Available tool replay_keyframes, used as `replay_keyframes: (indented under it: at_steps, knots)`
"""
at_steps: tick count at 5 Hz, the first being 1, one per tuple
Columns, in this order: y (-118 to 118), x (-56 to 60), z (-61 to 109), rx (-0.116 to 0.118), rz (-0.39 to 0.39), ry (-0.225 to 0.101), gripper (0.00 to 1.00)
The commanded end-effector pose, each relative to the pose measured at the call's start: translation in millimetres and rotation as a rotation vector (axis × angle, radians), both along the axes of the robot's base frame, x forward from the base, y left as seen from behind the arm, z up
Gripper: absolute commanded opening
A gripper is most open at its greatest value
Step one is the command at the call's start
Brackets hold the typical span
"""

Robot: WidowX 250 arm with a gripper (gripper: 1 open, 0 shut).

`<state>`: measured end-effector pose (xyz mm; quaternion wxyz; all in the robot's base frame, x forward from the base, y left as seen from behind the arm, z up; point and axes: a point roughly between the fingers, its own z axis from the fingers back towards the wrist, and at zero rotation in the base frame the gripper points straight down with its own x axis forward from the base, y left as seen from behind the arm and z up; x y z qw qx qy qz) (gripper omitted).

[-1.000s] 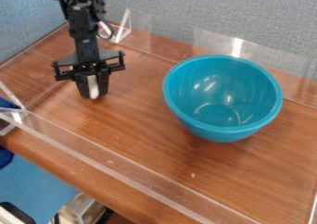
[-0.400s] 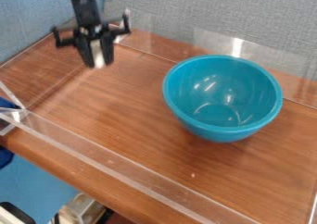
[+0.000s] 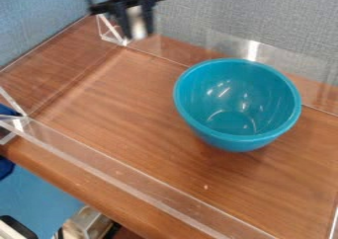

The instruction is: Put the mushroom in the blue bowl

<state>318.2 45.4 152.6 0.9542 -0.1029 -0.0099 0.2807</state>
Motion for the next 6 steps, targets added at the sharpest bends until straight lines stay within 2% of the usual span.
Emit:
replay_keyframes:
  at_steps: [1,2,3,4,5,6]
  knots:
    - [-32.2,10.7,29.6,-0.012,-0.068,-0.070,0.00]
    - [-72.8,23.6,22.2,-0.027,-0.149,-0.056,0.00]
    - [-102.4,28.3,10.2,-0.032,-0.212,-0.045,0.00]
    - [-116.6,24.5,-1.3,-0.045,-0.216,-0.039,0.00]
    - [-117.4,14.6,-15.8,-0.049,-0.251,-0.044,0.00]
    - [-117.6,9.9,-34.0,-0.045,-0.293,-0.037,1.00]
